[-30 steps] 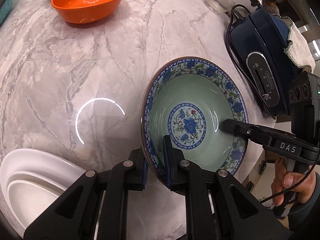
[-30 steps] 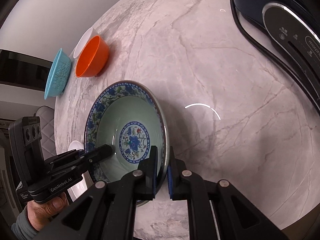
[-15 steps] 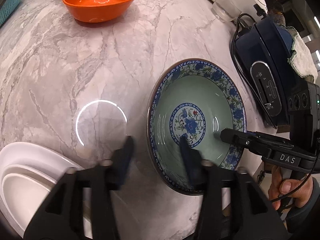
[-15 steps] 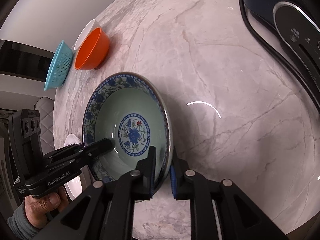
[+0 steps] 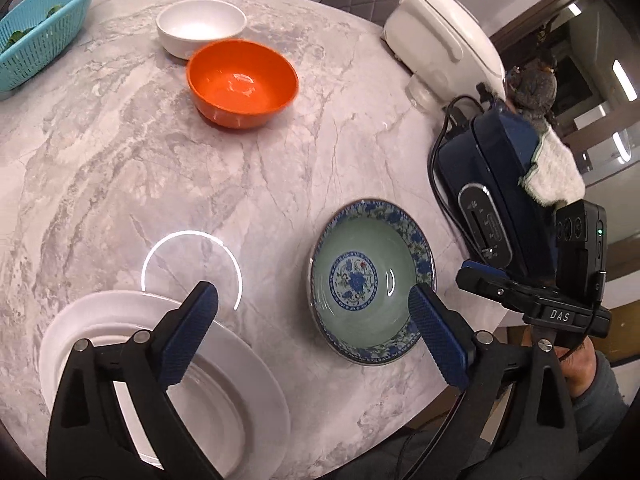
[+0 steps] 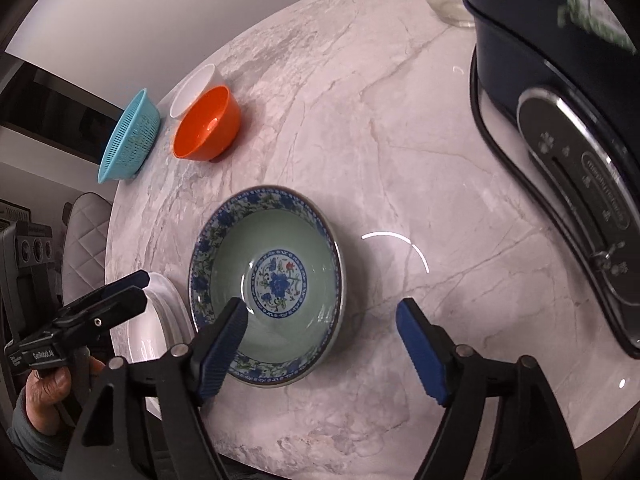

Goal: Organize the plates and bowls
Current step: 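Move both tools to the small white bowl beside the orange bowl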

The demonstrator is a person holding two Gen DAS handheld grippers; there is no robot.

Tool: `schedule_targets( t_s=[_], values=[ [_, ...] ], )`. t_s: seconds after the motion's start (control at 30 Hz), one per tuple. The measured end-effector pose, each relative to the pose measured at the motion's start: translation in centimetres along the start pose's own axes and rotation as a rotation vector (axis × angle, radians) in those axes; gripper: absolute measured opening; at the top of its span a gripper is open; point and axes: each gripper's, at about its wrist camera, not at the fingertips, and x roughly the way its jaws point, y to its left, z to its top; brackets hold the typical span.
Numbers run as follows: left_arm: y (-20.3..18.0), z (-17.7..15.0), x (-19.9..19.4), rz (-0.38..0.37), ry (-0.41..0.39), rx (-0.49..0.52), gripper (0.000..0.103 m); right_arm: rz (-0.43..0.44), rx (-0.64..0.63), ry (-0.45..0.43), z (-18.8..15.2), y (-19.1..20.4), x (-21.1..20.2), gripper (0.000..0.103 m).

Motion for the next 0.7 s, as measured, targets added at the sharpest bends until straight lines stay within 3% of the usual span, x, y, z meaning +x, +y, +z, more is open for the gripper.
schedule_targets(
  t_s=[0.17, 0.27, 0.37, 0.47, 0.53, 0.7],
  values=[
    [5.1, 5.0, -4.3, 0.025, -0.096, -0.084, 0.102, 0.081, -0.083, -0.074, 4.3, 3.5, -2.4, 0.084],
    [7.7, 9.3, -5.9, 0.051, -0.140, -0.110, 0.102, 0.161, -0.152, -0.104, 8.2, 6.5, -3.0, 0.084],
    [9.9, 13.3, -6.8, 0.097, -0.180, -0.145, 0.100, 0.184, -0.212, -0.125, 13.1, 9.0, -2.5, 0.084],
    [11.6, 17.2, -6.1, 0.116, -0.175, -0.146, 0.100, 0.226, -0.236, -0.127, 18.0, 10.9, -1.0, 0.083],
    [12.7, 19.4, -4.7, 0.123, -0.159, -0.159, 0.100, 0.222, -0.246, -0.116, 21.3, 12.0, 0.8, 0.075],
    [14.7, 23.8, -0.6, 0.142, -0.118, -0.171, 0.100, 0.237, -0.205, -0.013, 27.6, 13.4, 7.3, 0.065]
  ],
)
